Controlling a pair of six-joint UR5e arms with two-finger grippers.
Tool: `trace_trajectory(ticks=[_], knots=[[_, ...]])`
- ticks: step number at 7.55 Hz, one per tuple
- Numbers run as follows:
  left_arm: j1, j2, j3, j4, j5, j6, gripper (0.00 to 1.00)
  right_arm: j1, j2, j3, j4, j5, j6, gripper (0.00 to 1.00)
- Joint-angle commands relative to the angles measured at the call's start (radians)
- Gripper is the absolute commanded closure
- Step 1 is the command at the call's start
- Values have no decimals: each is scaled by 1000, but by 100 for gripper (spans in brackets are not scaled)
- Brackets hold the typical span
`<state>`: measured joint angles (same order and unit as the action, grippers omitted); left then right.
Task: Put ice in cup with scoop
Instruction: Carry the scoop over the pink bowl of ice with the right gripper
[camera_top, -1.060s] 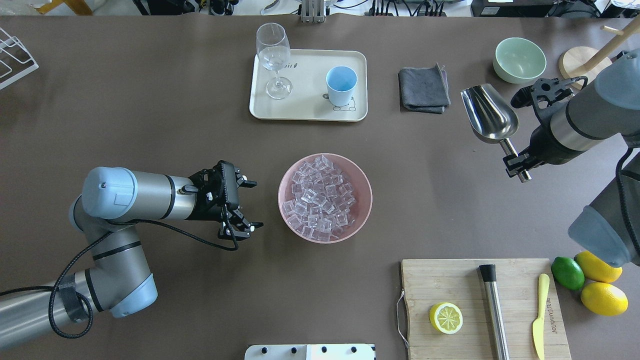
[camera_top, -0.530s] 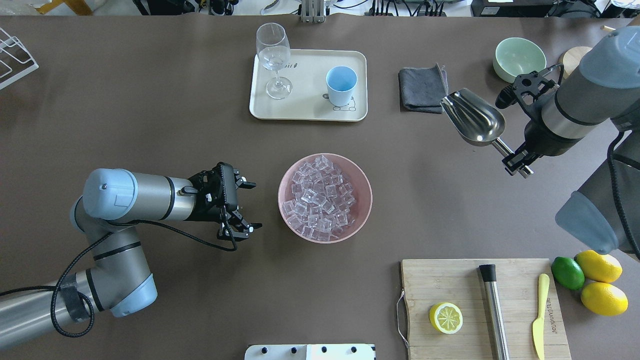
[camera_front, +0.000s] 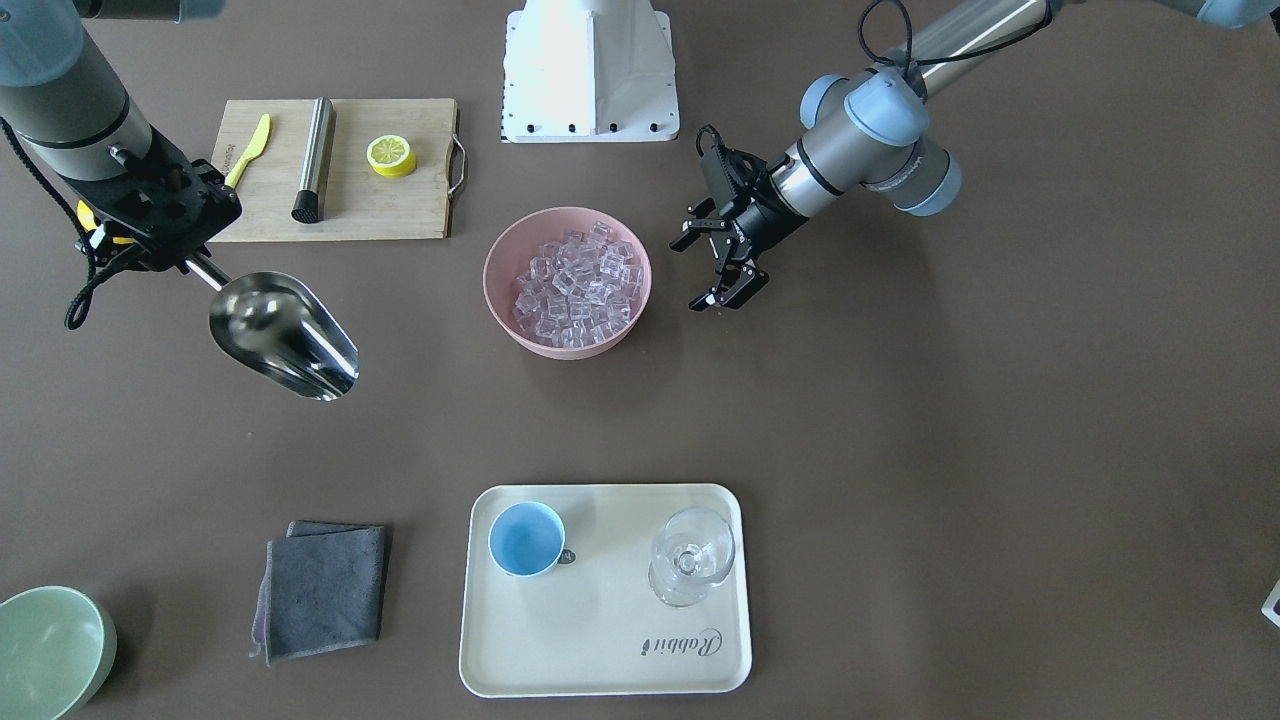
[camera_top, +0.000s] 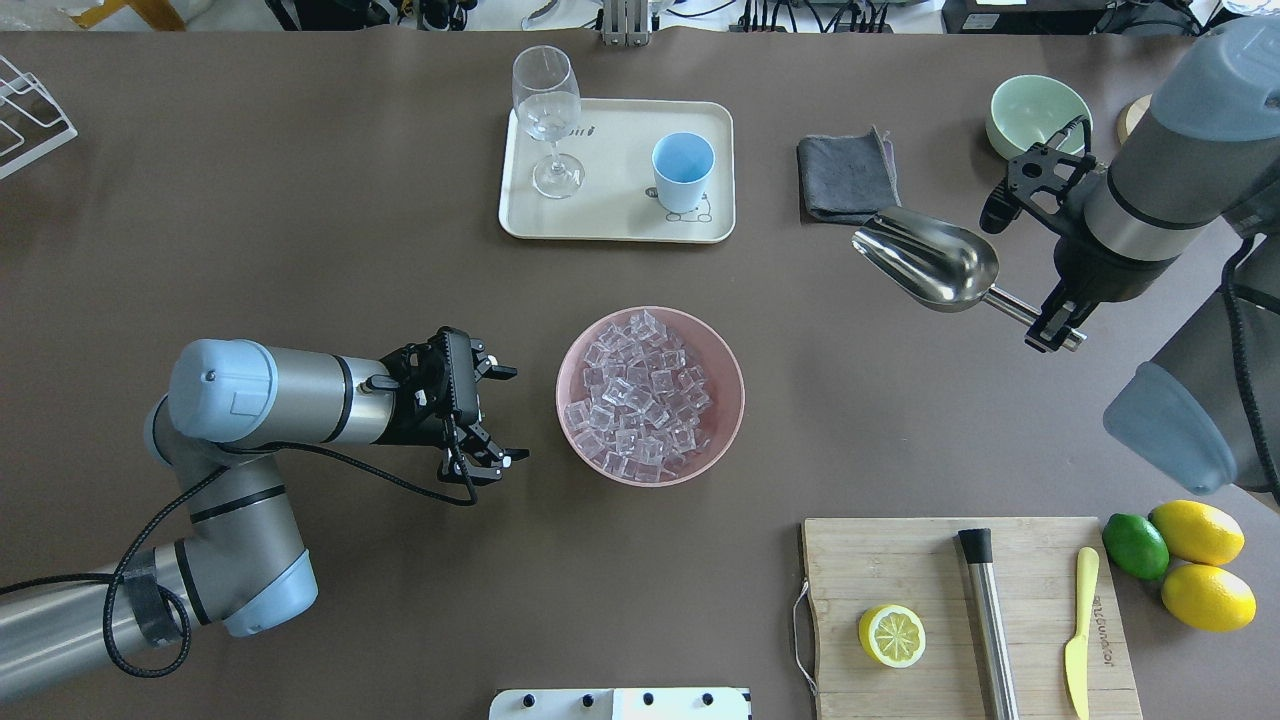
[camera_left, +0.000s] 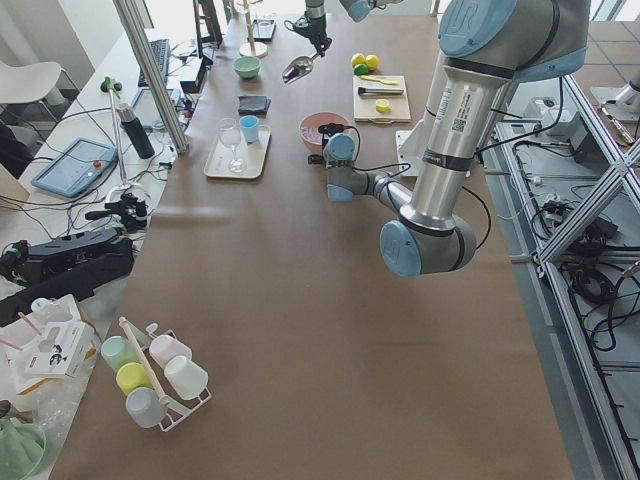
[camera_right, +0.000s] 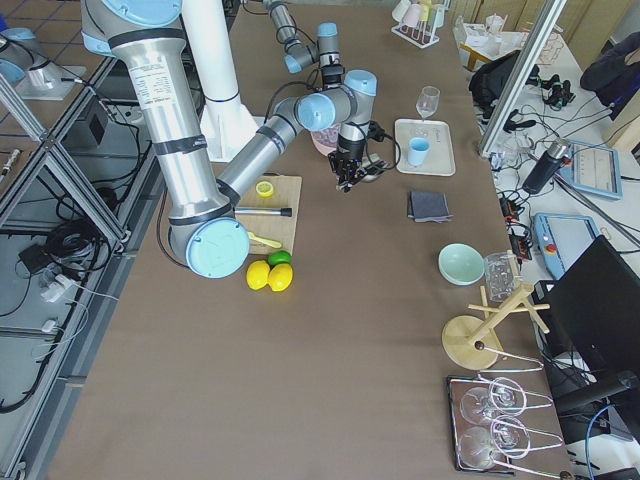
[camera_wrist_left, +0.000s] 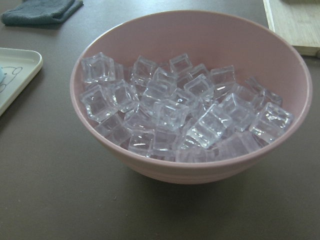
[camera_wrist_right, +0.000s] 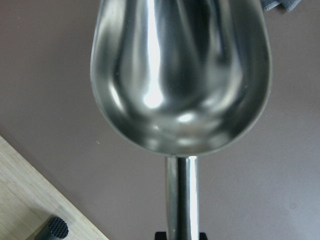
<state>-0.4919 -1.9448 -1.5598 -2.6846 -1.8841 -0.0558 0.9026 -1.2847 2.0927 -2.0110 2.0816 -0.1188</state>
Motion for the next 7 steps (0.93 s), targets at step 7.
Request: trace_trajectory(ticks=[7], knots=[[-14,-23,9,35,-21,1,2,-184,510,-39,-828,-201,-19,100]])
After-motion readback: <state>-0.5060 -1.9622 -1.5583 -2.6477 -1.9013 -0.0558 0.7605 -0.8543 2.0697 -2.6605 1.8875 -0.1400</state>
